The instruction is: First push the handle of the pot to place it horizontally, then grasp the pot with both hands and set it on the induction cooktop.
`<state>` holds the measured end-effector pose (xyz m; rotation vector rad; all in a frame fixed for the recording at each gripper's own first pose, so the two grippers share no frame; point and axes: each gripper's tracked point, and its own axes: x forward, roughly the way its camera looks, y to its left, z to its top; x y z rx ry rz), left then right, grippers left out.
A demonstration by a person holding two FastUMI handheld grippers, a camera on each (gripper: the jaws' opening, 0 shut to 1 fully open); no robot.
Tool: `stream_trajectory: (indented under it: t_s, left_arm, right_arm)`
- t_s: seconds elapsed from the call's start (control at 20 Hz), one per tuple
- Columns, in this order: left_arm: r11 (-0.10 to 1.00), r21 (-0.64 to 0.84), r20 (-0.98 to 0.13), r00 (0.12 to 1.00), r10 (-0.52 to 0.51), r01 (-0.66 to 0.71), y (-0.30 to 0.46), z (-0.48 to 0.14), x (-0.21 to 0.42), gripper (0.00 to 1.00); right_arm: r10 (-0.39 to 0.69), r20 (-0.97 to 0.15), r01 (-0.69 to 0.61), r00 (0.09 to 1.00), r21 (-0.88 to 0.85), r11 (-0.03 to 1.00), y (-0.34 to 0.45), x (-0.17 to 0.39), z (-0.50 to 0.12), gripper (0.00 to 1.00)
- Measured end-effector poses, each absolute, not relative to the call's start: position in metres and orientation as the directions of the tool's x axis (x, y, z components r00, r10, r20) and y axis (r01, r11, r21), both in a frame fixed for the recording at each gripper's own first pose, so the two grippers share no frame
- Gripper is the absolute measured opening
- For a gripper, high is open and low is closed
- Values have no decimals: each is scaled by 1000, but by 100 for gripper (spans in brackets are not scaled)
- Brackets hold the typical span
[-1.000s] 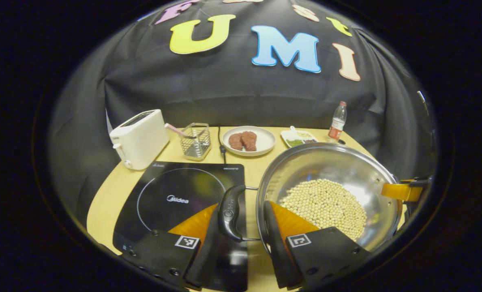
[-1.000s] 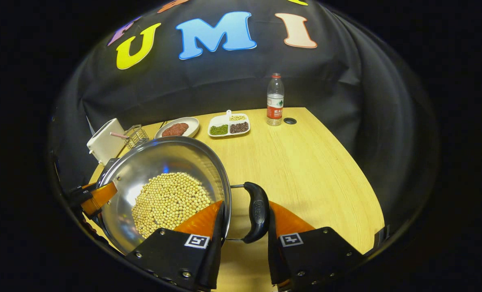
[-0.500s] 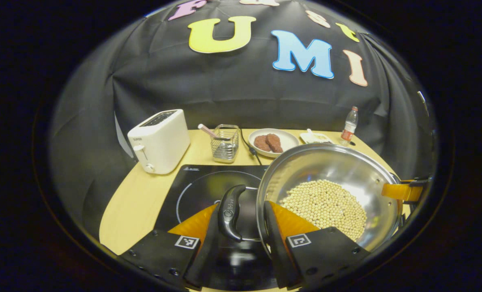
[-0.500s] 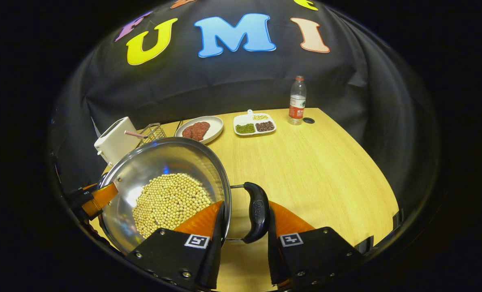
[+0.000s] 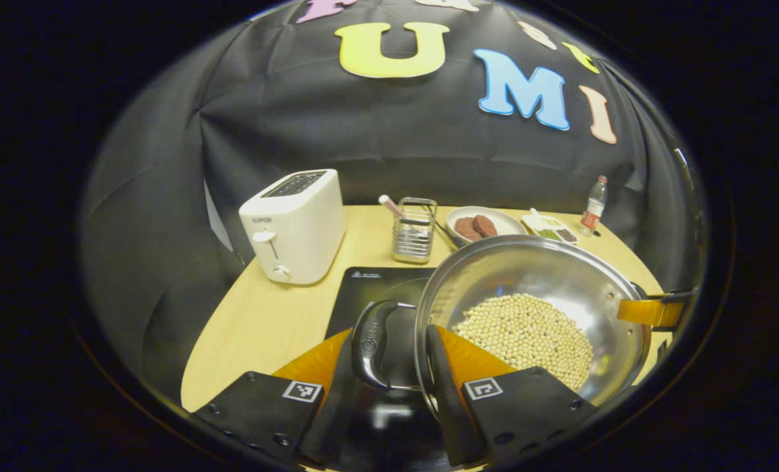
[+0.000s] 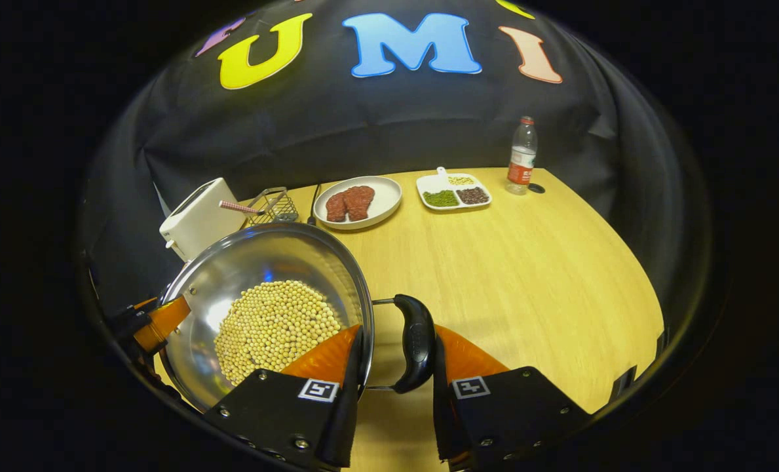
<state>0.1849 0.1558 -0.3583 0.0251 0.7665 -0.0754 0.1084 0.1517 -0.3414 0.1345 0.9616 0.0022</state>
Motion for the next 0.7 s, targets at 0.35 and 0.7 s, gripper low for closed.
stream_trajectory:
  t_s: [0.35,0.7]
  left_arm:
    - [1000,-5,-700,714,-14,15,207,-371,199,61]
    - [1000,6,-696,718,0,5,227,-373,215,61]
  right_arm:
    - [94,-817,30,569,135,990,195,131,-351,48]
    - [108,-808,38,579,160,986,215,145,-356,48]
